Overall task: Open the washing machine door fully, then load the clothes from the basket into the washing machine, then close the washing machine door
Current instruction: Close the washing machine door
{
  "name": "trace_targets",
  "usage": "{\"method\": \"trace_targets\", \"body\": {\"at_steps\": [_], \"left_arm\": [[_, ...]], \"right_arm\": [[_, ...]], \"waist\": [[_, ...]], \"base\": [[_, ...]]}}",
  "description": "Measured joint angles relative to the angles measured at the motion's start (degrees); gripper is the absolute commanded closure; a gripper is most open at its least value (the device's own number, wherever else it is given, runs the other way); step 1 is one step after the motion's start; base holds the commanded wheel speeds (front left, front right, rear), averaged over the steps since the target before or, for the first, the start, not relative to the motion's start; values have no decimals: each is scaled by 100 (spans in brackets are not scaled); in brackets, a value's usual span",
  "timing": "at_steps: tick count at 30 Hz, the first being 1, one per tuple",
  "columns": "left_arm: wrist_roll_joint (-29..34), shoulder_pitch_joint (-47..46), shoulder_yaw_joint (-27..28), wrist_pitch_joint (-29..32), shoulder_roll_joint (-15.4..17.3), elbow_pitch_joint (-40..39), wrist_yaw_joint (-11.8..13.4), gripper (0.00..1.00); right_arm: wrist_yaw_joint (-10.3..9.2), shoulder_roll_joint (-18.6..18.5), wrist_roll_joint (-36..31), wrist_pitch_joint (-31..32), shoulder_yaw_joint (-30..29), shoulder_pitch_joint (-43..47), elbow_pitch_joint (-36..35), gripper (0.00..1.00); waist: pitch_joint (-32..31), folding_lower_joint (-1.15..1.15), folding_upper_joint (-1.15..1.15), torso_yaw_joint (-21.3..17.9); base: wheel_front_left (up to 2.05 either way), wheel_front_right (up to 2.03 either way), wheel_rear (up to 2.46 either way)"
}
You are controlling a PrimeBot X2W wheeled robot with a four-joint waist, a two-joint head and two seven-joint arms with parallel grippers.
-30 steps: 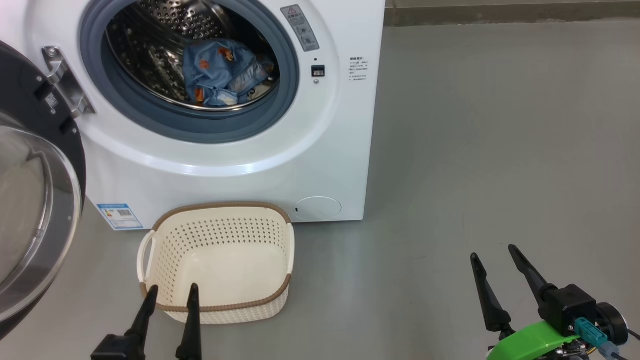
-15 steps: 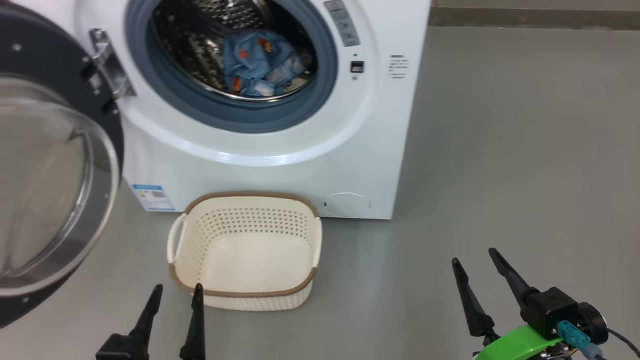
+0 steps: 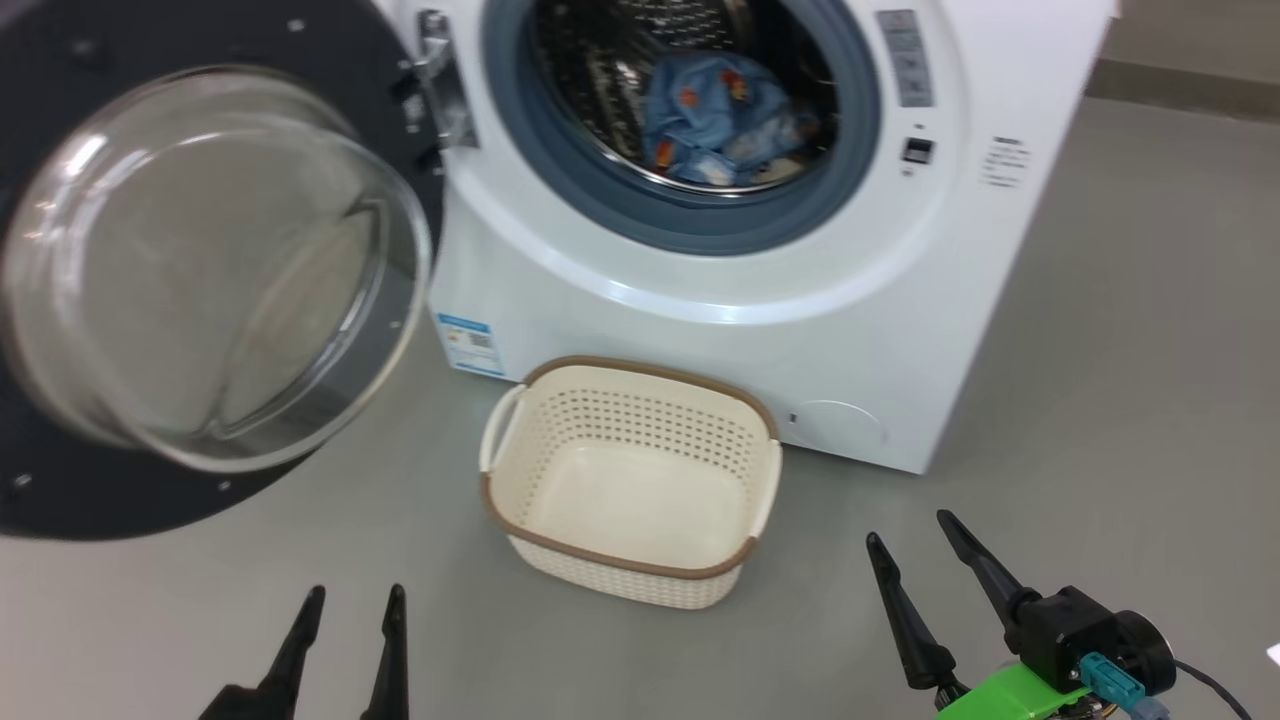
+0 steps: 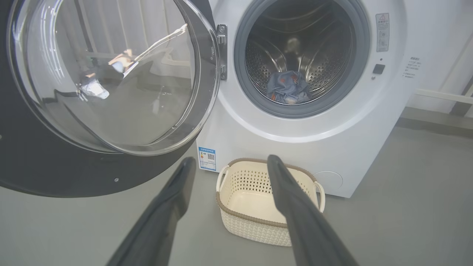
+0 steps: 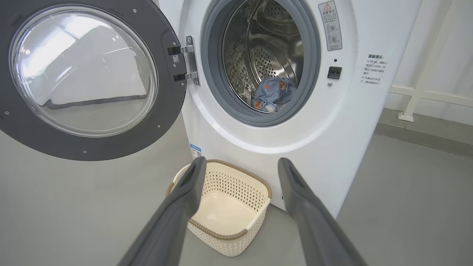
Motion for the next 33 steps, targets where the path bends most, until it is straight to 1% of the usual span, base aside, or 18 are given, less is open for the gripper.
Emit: {"method": "trace_targets", "body": {"at_steps": [4,7,13,20,33], "left_arm": [[36,112,25,0,3,-1,0,0],[40,221,135,0,7,-81,43,0],[31,354,270,0,10,-319,127,0],[18,456,300,0,10,-463,216,0],[-5,457,298,0,10,-463,245,0]], "right_arm": [[0,-1,112,-44,56,1,55,0],[0,-8,140,-44,220,-6,82,0],[0,-9,87,-45,555,-291,209,0],[0,-20,94,-114,684,-394,375,0],[0,-22,127,-188,641,-398,469,0]], "waist": [[-75,0,0,374],[-135,0,0,617],[-183,0,0,910],[-141,0,0,968],[-193,0,0,924]], "base": [[0,0,0],[0,0,0],[0,0,0],[0,0,0],[0,0,0]]}}
